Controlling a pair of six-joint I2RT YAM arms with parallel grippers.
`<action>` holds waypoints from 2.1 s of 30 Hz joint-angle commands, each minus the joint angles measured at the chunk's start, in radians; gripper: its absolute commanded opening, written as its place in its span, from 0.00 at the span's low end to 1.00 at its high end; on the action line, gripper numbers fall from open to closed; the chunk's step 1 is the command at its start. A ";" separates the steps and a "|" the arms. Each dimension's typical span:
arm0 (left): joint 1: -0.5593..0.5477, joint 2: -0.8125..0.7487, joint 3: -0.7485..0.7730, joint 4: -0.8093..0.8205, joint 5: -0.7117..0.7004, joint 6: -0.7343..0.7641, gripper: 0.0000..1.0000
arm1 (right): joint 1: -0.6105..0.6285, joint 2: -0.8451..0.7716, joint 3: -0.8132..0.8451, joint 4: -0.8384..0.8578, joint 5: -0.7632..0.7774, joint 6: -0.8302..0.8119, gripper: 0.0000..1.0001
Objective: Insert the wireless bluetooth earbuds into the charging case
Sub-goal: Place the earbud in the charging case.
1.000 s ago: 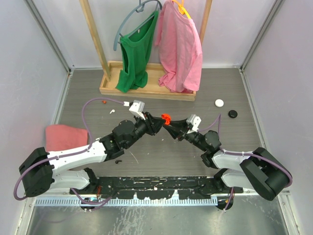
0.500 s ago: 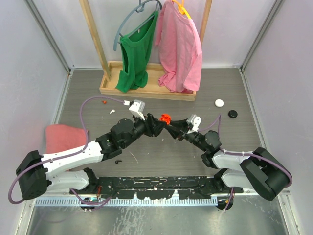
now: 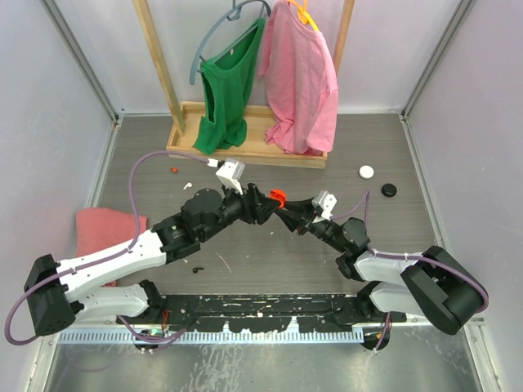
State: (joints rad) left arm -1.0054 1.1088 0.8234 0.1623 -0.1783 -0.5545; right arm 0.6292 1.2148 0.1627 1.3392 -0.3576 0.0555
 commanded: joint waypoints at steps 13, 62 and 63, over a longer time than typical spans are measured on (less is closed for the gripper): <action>0.031 0.070 0.127 -0.102 0.053 0.010 0.55 | 0.003 -0.016 0.006 0.084 -0.015 -0.002 0.01; 0.110 0.139 0.175 -0.081 0.460 0.172 0.45 | 0.003 0.003 0.027 0.090 -0.105 0.027 0.01; 0.116 0.140 0.176 -0.082 0.467 0.176 0.46 | 0.003 0.004 0.028 0.089 -0.109 0.028 0.01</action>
State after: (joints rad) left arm -0.8955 1.2621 0.9668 0.0238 0.1719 -0.4187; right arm 0.6292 1.2163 0.1627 1.3396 -0.4305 0.0704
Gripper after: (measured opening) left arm 0.451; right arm 0.322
